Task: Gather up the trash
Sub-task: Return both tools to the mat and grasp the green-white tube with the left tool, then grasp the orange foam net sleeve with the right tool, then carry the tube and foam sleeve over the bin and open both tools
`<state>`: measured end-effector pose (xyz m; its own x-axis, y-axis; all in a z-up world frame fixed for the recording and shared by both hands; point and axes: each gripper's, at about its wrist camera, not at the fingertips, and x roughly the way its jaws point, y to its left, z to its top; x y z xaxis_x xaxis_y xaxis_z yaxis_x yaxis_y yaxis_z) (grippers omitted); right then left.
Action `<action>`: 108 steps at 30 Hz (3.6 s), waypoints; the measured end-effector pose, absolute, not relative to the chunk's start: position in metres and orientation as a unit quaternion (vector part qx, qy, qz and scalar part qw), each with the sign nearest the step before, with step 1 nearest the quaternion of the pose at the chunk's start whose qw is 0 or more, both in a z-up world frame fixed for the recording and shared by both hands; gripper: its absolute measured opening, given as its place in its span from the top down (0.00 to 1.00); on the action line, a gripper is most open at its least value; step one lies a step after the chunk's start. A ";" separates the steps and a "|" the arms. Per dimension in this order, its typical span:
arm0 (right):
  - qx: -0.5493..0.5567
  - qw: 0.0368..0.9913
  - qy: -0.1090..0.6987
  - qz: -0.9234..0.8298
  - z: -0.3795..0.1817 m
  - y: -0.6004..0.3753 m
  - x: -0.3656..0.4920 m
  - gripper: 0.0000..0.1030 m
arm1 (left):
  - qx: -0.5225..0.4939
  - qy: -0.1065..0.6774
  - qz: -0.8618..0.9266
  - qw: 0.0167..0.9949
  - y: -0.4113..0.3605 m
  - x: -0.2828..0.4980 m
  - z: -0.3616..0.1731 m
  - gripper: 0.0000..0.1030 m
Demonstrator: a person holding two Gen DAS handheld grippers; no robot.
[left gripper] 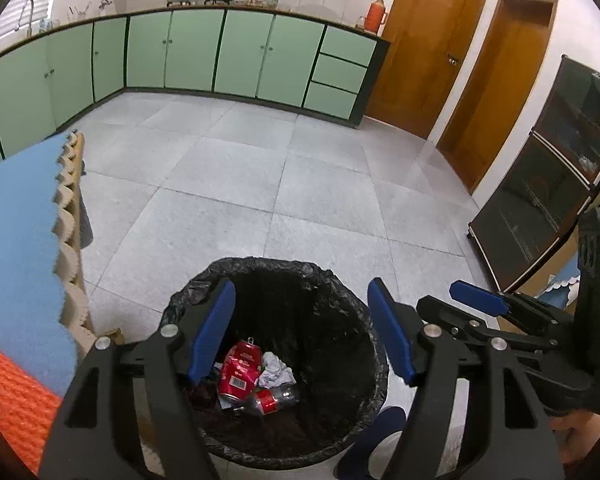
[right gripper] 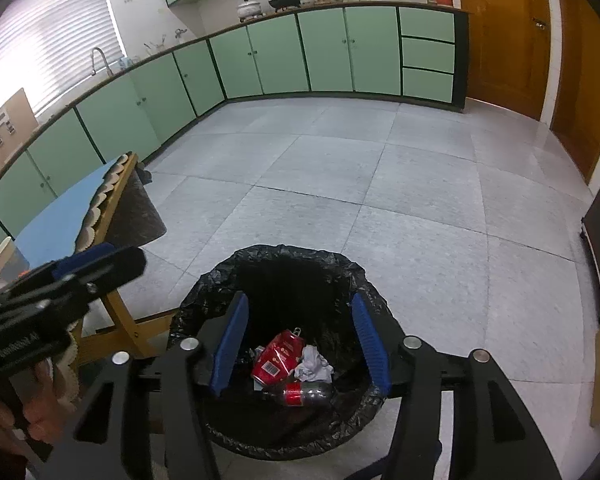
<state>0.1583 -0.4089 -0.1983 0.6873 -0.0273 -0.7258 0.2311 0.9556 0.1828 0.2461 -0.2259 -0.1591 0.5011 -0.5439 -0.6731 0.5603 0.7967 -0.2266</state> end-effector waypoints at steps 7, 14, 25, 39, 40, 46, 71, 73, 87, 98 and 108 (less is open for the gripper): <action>0.132 0.923 0.358 -0.056 -0.172 -0.393 0.138 0.35 | 0.005 0.334 -0.301 0.893 -0.182 0.218 -0.121 0.25; 0.122 0.941 0.316 0.014 -0.143 -0.333 0.125 0.29 | 0.024 0.279 -0.212 0.936 -0.096 0.168 -0.088 0.22; 0.071 0.950 0.289 0.099 -0.139 -0.215 0.127 0.28 | 0.029 0.278 -0.041 0.959 0.011 0.117 -0.102 0.22; 0.056 0.943 0.307 0.115 -0.157 -0.192 0.131 0.28 | -0.013 0.316 0.022 0.948 0.026 0.115 -0.142 0.22; 0.058 0.943 0.308 0.115 -0.158 -0.193 0.132 0.28 | -0.012 0.312 0.032 0.950 0.026 0.113 -0.142 0.22; 0.057 0.941 0.312 0.122 -0.162 -0.190 0.137 0.28 | -0.023 0.326 0.048 0.944 0.033 0.116 -0.154 0.22; 0.029 0.920 0.364 0.143 -0.187 -0.157 0.184 0.30 | -0.086 0.364 0.034 0.927 0.055 0.145 -0.156 0.56; 0.025 0.916 0.374 0.143 -0.190 -0.155 0.188 0.35 | -0.086 0.365 0.034 0.927 0.056 0.147 -0.156 0.56; 0.025 0.909 0.373 0.186 -0.188 -0.146 0.174 0.89 | -0.091 0.363 0.029 0.927 0.059 0.137 -0.155 0.57; 0.050 0.923 0.342 0.168 -0.154 -0.171 0.150 0.89 | -0.081 0.341 -0.014 0.937 0.043 0.116 -0.130 0.57; 0.075 0.939 0.322 0.098 -0.135 -0.226 0.129 0.89 | -0.056 0.329 -0.090 0.938 -0.016 0.126 -0.113 0.57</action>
